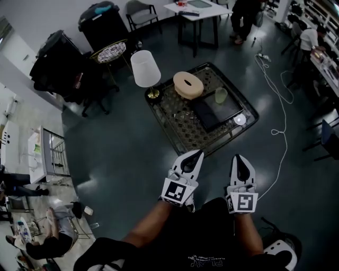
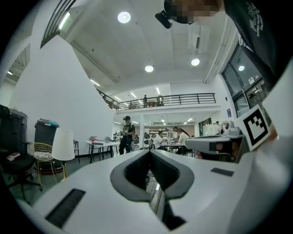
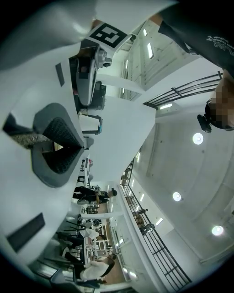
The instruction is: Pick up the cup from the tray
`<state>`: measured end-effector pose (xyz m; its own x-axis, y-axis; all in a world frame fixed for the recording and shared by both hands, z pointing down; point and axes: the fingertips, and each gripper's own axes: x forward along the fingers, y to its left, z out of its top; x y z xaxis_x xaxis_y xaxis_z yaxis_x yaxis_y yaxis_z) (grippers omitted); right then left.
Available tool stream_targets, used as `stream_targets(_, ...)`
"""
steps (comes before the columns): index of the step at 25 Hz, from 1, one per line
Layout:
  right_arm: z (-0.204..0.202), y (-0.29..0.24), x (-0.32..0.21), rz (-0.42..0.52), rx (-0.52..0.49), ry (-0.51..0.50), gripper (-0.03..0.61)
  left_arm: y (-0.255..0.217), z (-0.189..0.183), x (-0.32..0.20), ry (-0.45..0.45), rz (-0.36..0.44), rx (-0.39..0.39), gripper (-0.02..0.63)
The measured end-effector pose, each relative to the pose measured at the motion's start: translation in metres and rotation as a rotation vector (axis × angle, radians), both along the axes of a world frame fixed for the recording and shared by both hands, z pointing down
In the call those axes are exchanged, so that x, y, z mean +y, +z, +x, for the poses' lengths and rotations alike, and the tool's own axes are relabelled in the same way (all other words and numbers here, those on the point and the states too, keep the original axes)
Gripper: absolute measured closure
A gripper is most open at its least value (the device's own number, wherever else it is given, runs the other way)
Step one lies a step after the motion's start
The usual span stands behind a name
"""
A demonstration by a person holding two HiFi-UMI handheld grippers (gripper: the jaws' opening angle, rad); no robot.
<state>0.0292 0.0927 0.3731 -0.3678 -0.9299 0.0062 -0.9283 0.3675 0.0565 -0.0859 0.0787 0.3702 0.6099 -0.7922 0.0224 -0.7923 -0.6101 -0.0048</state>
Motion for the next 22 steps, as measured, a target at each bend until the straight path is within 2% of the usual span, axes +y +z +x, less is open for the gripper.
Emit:
stream_targets(7, -0.016, -0.009, -0.037, 0.019, 0.024, -0.024, 0.571, -0.001, -0.005, -0.033, 0.001, 0.034, 0.034, 0.612)
stream_targets(16, -0.008, 0.021, -0.093, -0.019, 0.033, -0.089, 0.571, 0.012, -0.003, -0.087, -0.064, -0.006, 0.042, 0.612)
stream_targets(22, 0.005, 0.036, -0.149, -0.06, 0.021, -0.146, 0.571, 0.024, 0.011, -0.139, -0.114, -0.03, 0.007, 0.612)
